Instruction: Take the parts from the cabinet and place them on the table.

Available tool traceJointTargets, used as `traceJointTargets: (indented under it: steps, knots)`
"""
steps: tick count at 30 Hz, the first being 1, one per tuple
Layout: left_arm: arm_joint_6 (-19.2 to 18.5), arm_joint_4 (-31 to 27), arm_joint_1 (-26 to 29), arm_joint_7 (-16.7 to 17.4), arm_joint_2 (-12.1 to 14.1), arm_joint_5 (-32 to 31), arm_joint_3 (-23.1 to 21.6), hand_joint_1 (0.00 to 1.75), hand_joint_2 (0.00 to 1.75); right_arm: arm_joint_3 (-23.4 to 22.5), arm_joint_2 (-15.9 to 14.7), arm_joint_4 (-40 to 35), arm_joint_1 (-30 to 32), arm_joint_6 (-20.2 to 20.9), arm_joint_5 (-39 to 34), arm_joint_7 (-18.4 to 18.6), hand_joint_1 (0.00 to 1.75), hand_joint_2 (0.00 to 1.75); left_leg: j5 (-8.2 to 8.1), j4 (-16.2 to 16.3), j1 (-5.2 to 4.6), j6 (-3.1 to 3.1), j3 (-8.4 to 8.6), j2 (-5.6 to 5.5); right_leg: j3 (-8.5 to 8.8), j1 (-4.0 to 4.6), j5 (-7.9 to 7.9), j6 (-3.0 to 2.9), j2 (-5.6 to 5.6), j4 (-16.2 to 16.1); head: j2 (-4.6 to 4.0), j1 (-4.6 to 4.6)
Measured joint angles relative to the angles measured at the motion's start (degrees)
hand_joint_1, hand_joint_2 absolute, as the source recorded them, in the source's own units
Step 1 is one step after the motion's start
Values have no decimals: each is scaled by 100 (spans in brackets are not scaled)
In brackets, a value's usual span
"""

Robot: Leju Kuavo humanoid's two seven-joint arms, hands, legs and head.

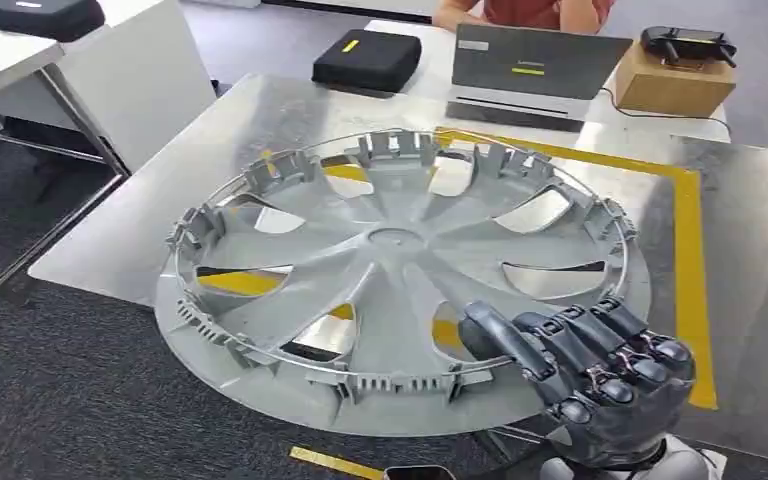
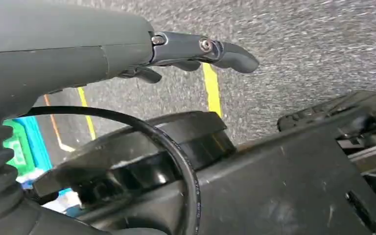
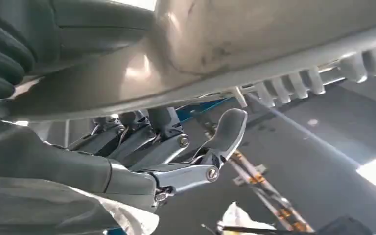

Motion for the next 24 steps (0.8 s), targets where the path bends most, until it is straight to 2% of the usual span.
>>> traceJointTargets:
  steps: [1,2,4,5,6,7,8,9,10,11,12,13,14,15,16,17,18,20,21,22,23,24]
  knots:
    - [0,0,2,0,7,-4,0,0,175,2,0,2,-10,-2,0,0,175,175,-35,15,-30,-50,14,47,187,56,-77,5,-285,-324,0,0]
    - [0,0,4,0,6,-13,-2,0,175,7,0,2,-27,-2,0,-2,175,175,-67,54,-60,-88,-8,95,250,64,-78,-98,-239,-381,0,-1]
    - [0,0,-2,0,4,-13,-2,0,175,17,0,4,-10,0,0,0,175,175,-63,45,-73,-106,38,204,206,80,-90,-165,-123,-341,2,-24]
    - [0,0,-8,0,4,-13,-2,0,175,20,0,4,-9,0,0,4,175,175,-75,45,-66,-126,54,261,190,86,-95,-202,-61,-337,0,-6]
    - [0,-2,-20,0,2,-13,-2,0,175,20,0,2,-9,0,0,4,175,175,-126,48,-59,-175,59,314,221,55,-76,-260,14,-362,2,-13]
    - [0,-2,-19,0,-2,-18,-4,0,175,24,0,2,-11,-2,0,4,175,175,-234,159,-30,-215,52,14,218,40,-68,-293,63,-367,0,-32]
    - [-4,-2,-8,-4,-2,-18,-4,0,175,28,0,7,-22,-2,0,4,175,175,-435,491,-15,-224,-93,-245,212,35,-64,-324,123,-367,0,-52]
    - [-4,-2,-13,-15,-2,-9,-4,0,175,33,0,9,-26,-2,0,4,175,175,-678,979,-7,-231,-317,-358,206,37,-60,-334,195,-367,0,-52]
    - [-11,-2,-41,-31,0,0,-2,0,175,35,0,20,-27,-2,0,7,175,175,-878,1484,-9,-235,-549,-414,203,44,-56,-350,263,-366,0,-50]
    - [-20,-2,-63,-39,0,0,-2,0,175,39,0,33,-27,0,-2,9,175,175,-962,1820,-13,-231,-703,-434,204,49,-55,-352,335,-366,0,-52]
    - [-20,-2,-77,-44,-2,-2,-2,0,175,42,0,37,-25,0,-2,15,175,175,-892,1886,-13,-220,-741,-442,211,54,-53,-355,417,-365,0,-48]
    - [-20,-2,-76,-46,-4,-2,-2,0,175,46,0,42,-25,0,-4,15,175,175,-686,1694,-13,-198,-669,-446,215,56,-51,-354,509,-363,0,-52]
    - [-17,-2,-70,-46,-9,-7,-2,0,175,48,0,44,-25,0,-7,20,175,175,-397,1273,-12,-169,-499,-470,219,56,-45,-346,605,-359,0,-48]
    - [-17,-2,-55,-44,-9,-15,-2,0,175,52,0,46,-26,0,-7,22,175,175,-113,759,-11,-138,-289,-558,227,56,-38,-336,691,-357,0,-52]
    - [-17,-2,-25,-44,-5,-18,-4,0,175,55,0,46,-29,0,-7,22,175,175,43,306,-5,-98,-123,-832,220,46,-28,-319,765,-358,0,-48]
    - [-17,-2,-2,-46,0,-15,-2,0,175,57,0,50,-41,0,-7,22,175,175,7,233,17,-86,-112,-1027,192,68,-6,-281,823,-335,0,-41]
    - [-15,-2,-16,-46,-2,-13,-2,0,175,61,0,52,-47,-2,-7,22,175,175,-45,130,3,-81,-68,-972,133,38,13,-251,881,-328,0,-59]
    - [-15,-2,-32,-46,-6,-15,-4,0,175,70,0,55,-35,0,-9,26,175,175,-26,153,-34,-47,-95,-893,91,-7,74,-153,991,-384,0,-61]
    - [-15,-2,-31,-46,-22,-15,-4,0,175,70,0,55,-38,0,-11,28,175,175,24,75,5,-1,-78,-810,75,21,102,-107,1076,-403,0,-57]
    - [-15,-2,-32,-46,-24,-18,-4,0,175,72,-2,55,-18,0,-11,31,175,175,68,20,29,26,-58,-697,0,28,37,-114,855,-340,0,-51]
    - [-15,-2,-27,-46,-35,-20,-4,0,175,74,-2,57,-45,0,-13,35,175,175,84,-5,25,53,-57,-636,-96,55,-136,-98,540,-129,0,14]
    - [-15,-2,-6,-46,-35,-18,-4,0,175,81,-2,63,-67,-2,-13,33,175,175,87,-5,19,58,-68,-545,-276,52,-362,-77,377,271,0,24]
